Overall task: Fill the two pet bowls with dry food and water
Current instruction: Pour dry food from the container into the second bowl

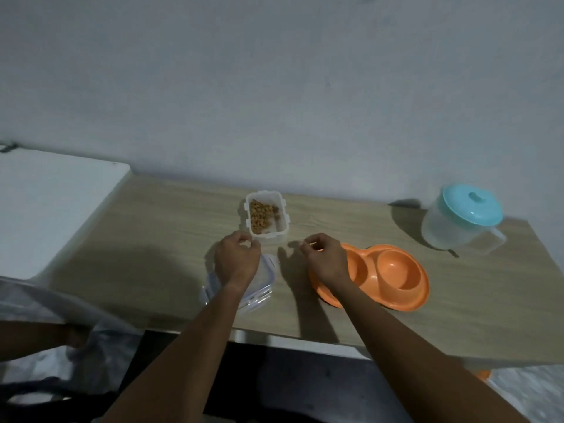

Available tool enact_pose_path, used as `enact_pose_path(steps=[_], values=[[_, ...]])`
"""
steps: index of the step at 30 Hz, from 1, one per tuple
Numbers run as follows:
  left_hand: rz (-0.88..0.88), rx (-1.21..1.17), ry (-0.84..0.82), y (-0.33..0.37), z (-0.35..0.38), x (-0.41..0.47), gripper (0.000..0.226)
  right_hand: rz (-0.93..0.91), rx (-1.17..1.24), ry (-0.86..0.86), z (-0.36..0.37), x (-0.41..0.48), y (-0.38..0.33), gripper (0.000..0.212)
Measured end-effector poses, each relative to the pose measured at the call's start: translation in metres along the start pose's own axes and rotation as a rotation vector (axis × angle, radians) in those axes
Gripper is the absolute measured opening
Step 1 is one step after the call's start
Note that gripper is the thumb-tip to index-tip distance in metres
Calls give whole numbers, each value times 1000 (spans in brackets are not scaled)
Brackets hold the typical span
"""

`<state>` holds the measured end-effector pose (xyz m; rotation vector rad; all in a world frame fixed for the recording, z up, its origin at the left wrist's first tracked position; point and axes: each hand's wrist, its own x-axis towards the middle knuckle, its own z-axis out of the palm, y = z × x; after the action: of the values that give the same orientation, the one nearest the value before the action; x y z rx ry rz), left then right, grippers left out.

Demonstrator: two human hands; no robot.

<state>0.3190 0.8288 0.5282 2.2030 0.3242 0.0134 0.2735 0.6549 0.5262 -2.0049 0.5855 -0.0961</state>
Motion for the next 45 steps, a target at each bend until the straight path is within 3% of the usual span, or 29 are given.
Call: enact_pose_path(steps=[4, 11, 15, 23, 27, 30, 32, 37, 41, 45], values=[[40, 218, -148, -36, -13, 20, 47, 168, 95, -18, 42, 13, -5, 26], [129, 498, -326, -52, -8, 30, 82, 403, 284, -34, 80, 31, -16, 73], [171, 560, -359, -57, -5, 29, 95, 406, 446, -31, 91, 32, -20, 25], [140, 576, -358, -53, 5, 29, 105, 299, 363, 169, 60, 19, -34, 21], [347, 584, -297, -41, 19, 5, 87, 244, 351, 242, 13, 6, -30, 24], [574, 558, -322, -27, 36, -29, 63, 241, 255, 309, -25, -5, -17, 29], [622, 466, -341, -17, 51, -49, 40, 222, 180, 362, -49, -15, -6, 31], [340, 351, -390, 5, 76, -68, 32, 266, 329, 416, -102, -36, 20, 27], [95, 256, -397, 5, 87, -68, 33, 286, 504, 354, -132, -50, 39, 28], [-23, 218, -356, 2, 98, -72, 40, 249, 549, 292, -153, -59, 53, 25]])
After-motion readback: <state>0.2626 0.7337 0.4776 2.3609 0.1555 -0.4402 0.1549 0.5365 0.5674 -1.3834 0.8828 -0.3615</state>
